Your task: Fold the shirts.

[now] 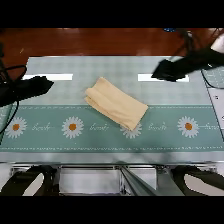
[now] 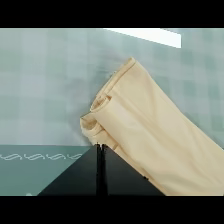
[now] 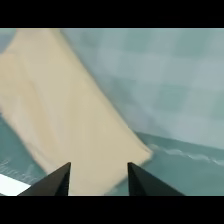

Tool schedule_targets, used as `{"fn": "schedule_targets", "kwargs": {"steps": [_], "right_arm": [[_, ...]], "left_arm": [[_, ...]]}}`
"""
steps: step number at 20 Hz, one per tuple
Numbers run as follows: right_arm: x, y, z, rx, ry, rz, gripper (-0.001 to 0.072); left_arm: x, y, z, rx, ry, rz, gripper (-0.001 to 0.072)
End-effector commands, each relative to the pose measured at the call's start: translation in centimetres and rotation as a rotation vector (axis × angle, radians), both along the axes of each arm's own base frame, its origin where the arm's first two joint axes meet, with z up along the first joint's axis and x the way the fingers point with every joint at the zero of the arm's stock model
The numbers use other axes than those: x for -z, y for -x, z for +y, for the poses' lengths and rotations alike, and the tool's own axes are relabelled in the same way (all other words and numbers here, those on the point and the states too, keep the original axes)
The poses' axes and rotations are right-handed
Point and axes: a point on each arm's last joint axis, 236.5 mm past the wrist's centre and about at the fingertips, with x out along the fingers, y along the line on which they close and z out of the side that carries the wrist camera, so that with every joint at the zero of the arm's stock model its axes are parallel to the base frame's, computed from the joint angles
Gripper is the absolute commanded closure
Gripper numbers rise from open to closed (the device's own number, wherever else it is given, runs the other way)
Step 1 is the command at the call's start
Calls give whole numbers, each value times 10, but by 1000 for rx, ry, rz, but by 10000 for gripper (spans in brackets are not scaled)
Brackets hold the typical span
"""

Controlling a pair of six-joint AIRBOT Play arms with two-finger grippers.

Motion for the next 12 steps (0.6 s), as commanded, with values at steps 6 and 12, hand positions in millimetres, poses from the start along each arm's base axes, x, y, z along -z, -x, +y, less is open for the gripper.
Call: {"fn": "schedule_targets", "kwargs": {"steps": [6, 12], "right_arm": [[133, 80, -6, 503, -300, 71, 306], [175, 86, 44, 420, -493, 280, 305]], "left_arm": [[46, 29, -43, 127, -2, 105, 682], [61, 35, -47, 128, 11, 134, 682]]}}
